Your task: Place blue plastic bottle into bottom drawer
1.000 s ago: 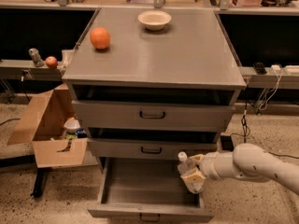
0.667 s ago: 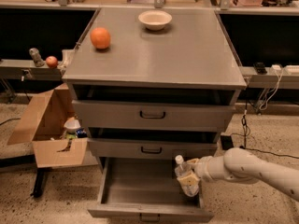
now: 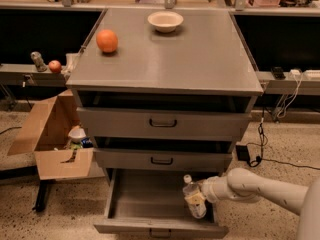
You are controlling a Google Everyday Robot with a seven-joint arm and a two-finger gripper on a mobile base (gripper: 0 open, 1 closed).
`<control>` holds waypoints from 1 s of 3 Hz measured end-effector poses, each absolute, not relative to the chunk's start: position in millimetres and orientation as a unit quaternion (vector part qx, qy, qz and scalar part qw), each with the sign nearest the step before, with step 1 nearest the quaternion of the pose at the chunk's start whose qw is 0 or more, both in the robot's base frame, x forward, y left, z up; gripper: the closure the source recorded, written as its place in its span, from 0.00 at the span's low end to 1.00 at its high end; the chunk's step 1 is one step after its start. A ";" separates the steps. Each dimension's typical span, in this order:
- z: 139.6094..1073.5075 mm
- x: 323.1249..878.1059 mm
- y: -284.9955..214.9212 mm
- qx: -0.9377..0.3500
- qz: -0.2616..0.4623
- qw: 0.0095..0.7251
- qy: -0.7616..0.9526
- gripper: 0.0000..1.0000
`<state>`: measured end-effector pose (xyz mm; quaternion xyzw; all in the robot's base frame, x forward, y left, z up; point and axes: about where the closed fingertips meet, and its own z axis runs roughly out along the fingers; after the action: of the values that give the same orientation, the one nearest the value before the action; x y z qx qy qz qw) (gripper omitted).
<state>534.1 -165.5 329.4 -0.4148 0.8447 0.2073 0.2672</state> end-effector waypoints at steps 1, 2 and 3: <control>305.0 533.8 -159.3 -0.408 0.212 0.257 0.850 1.00; 278.8 537.2 -156.8 -0.397 0.216 0.250 0.856 1.00; 254.8 544.9 -156.6 -0.385 0.218 0.241 0.864 1.00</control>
Offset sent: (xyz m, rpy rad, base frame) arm 0.0090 0.0073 -0.0809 0.0086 0.0716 -0.0569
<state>544.9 -156.6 254.8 -0.3855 0.8636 0.2178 0.2414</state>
